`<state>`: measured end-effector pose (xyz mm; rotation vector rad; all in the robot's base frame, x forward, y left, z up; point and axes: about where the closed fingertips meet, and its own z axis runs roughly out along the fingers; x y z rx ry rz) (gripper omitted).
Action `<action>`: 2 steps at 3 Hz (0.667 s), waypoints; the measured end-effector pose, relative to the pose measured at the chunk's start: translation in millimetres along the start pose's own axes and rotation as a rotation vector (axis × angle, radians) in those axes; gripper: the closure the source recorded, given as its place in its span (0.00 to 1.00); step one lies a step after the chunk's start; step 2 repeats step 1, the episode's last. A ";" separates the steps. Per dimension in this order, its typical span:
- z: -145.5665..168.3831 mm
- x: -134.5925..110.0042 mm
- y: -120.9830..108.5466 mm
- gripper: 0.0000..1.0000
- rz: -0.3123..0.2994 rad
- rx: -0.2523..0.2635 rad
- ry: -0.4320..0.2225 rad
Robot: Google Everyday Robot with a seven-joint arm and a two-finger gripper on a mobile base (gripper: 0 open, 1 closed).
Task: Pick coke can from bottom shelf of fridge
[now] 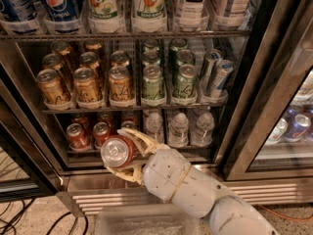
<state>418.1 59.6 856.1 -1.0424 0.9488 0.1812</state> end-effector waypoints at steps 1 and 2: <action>-0.4 -0.1 -0.5 1.00 -0.003 0.000 0.002; -0.4 -0.1 -0.5 1.00 -0.003 0.000 0.002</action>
Offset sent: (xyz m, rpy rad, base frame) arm 0.0000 0.0000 0.0000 0.0000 0.0000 0.0000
